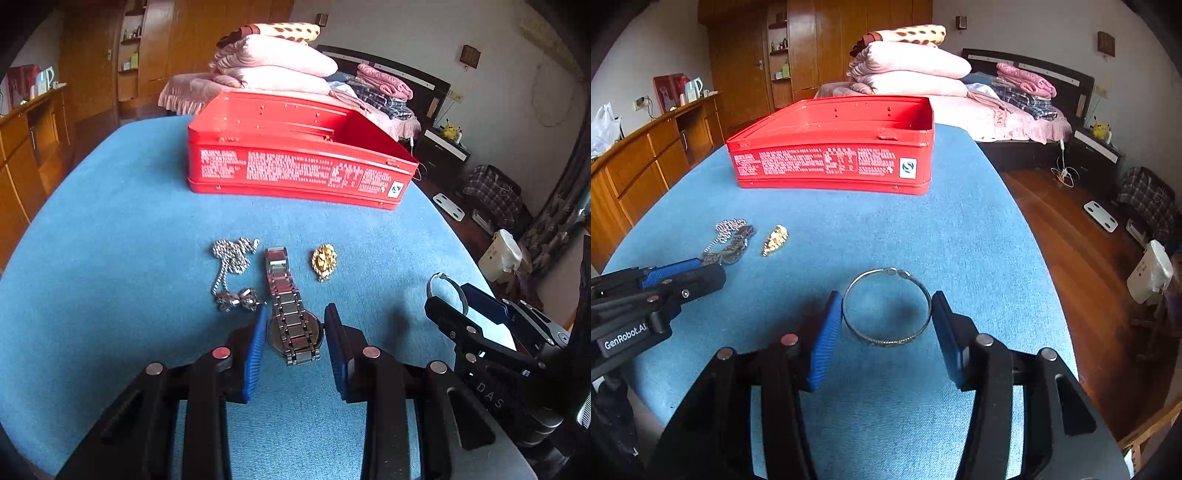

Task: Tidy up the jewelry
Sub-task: 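Grasp the silver wristwatch with the left tool while the right tool grasps the silver bangle, then carry the held watch and bangle over the red tin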

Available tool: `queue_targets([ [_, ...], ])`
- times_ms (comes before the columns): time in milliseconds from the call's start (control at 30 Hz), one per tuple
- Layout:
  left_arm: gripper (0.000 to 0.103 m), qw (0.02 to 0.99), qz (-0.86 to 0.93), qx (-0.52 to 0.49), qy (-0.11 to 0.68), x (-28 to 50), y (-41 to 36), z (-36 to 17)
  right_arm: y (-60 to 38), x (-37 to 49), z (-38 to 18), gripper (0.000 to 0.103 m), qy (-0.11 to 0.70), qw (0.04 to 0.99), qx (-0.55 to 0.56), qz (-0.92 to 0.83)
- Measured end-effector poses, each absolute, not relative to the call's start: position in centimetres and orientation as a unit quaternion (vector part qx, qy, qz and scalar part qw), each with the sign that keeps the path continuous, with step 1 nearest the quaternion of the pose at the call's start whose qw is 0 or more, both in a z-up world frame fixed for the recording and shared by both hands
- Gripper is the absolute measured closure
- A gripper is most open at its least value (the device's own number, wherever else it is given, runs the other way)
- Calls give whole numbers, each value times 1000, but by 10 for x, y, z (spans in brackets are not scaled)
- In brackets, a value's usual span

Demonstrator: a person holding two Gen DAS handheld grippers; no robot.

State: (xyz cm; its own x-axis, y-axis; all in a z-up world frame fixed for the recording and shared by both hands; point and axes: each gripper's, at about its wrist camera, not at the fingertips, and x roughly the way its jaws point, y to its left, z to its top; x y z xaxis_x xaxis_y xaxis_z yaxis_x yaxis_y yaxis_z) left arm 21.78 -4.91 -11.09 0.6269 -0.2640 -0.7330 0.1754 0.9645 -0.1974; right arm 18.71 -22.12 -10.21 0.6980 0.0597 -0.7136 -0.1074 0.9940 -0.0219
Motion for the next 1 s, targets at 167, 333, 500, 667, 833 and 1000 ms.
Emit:
queue_targets([
  [167, 71, 907, -122, -61, 399, 220, -39, -99, -213, 188, -88, 55, 371, 926, -41, 53],
  [333, 71, 914, -122, -70, 381, 223, -32, -84, -208, 192, -70, 55, 354, 932, -44, 58],
  [500, 71, 923, -119, -78, 358, 229, -26, -66, -203, 200, -54, 55, 340, 937, -49, 63],
  [667, 72, 930, -113, -83, 339, 239, -21, -50, -198, 212, -40, 55, 328, 940, -54, 73],
  [833, 72, 938, -109, -80, 320, 253, -21, -35, -194, 227, -28, 55, 326, 940, -49, 87],
  [1000, 72, 943, -101, -77, 308, 274, -21, -23, -194, 247, -13, 55, 323, 940, -32, 102],
])
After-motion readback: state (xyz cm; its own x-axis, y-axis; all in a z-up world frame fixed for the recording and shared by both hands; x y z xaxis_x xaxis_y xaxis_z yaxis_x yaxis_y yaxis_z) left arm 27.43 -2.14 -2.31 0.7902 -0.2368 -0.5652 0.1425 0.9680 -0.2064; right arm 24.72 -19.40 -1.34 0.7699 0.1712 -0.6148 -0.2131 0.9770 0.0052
